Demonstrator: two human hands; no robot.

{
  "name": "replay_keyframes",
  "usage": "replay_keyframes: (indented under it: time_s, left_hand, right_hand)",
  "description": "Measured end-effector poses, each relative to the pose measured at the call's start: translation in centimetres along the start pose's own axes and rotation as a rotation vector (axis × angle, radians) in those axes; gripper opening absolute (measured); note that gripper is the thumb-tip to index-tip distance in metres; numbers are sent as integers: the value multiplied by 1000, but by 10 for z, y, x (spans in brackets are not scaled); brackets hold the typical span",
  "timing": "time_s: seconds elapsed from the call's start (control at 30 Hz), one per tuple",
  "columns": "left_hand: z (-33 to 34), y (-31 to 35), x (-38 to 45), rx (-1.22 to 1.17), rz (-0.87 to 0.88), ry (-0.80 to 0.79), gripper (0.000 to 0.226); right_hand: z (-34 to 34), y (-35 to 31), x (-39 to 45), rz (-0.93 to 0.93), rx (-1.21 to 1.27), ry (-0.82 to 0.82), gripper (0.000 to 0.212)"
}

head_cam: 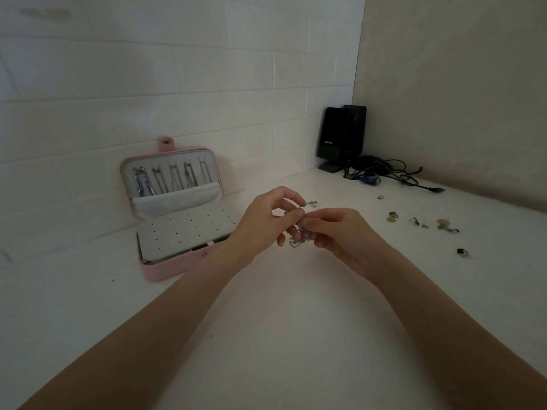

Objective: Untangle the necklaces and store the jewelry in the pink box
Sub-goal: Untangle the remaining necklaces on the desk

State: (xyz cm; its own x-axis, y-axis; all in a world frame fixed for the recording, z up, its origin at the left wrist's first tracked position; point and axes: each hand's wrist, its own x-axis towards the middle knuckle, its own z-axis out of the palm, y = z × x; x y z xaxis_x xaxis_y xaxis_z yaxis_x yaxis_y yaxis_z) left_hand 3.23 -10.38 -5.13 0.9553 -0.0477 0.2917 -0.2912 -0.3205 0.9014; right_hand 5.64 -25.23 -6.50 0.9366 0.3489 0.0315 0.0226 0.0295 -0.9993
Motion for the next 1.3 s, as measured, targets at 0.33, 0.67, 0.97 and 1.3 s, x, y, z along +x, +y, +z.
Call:
replay_keyframes:
  time_s: [0.33,0.67,0.97,1.3]
  left_hand:
    - [-1,-5,0,-13,-55,45,7]
    - [1,-8,1,12,-80,84,11]
    - [-1,-1,3,-121,-103,134,11]
    - [-1,2,5,-165,-75,268,13]
  right_hand:
    - [-7,-2,0,-34,-113,171,3]
    - [-3,-5,0,-40,-217,226,7]
    - [1,-5,2,-159,-383,102,8]
    - [7,-4,1,-258,-431,126,14]
